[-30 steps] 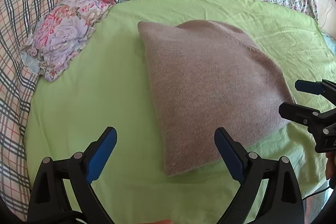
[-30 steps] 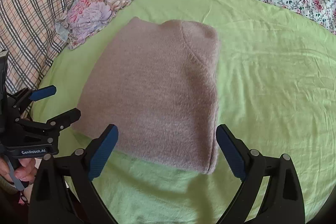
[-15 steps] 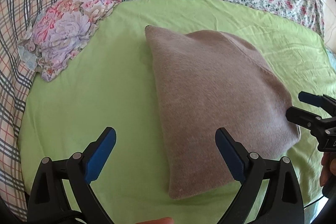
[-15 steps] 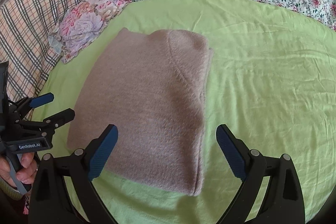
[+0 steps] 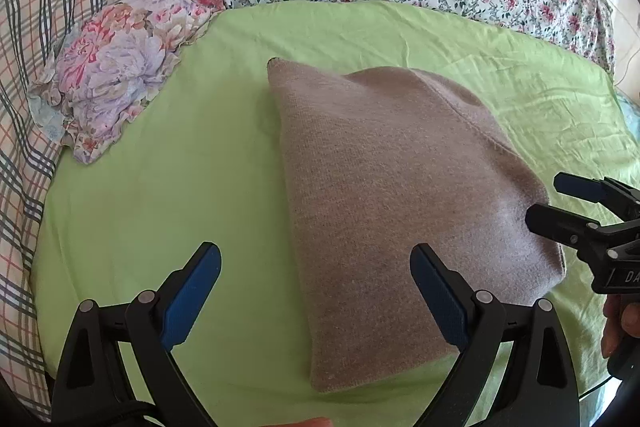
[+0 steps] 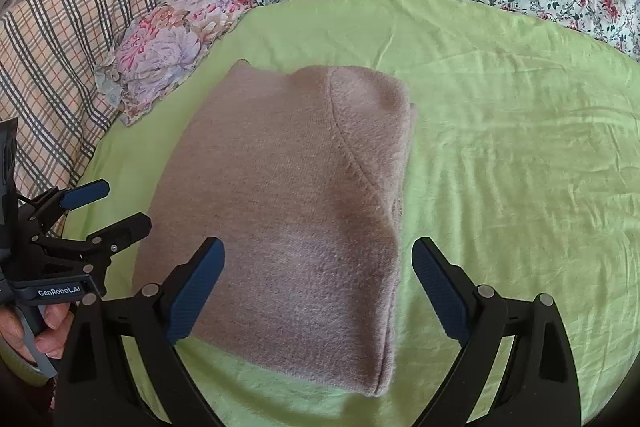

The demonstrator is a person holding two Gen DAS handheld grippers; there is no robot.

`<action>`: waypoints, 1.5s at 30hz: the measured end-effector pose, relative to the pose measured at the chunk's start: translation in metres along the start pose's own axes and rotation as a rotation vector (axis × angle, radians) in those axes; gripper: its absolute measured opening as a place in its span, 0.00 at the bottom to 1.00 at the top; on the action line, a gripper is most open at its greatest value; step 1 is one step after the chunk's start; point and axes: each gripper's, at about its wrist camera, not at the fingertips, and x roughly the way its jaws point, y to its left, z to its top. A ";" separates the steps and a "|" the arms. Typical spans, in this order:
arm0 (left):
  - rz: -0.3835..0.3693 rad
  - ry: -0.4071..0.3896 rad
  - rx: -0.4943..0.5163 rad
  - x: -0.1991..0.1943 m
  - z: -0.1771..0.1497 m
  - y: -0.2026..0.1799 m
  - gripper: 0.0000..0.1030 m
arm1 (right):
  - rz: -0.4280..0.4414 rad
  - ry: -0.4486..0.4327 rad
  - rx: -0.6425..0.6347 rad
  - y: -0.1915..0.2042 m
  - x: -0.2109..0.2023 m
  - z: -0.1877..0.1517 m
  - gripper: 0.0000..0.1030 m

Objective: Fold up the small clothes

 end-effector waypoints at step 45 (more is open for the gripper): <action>-0.030 -0.045 0.043 -0.025 -0.013 -0.015 0.94 | 0.011 -0.014 -0.009 0.008 -0.017 -0.013 0.92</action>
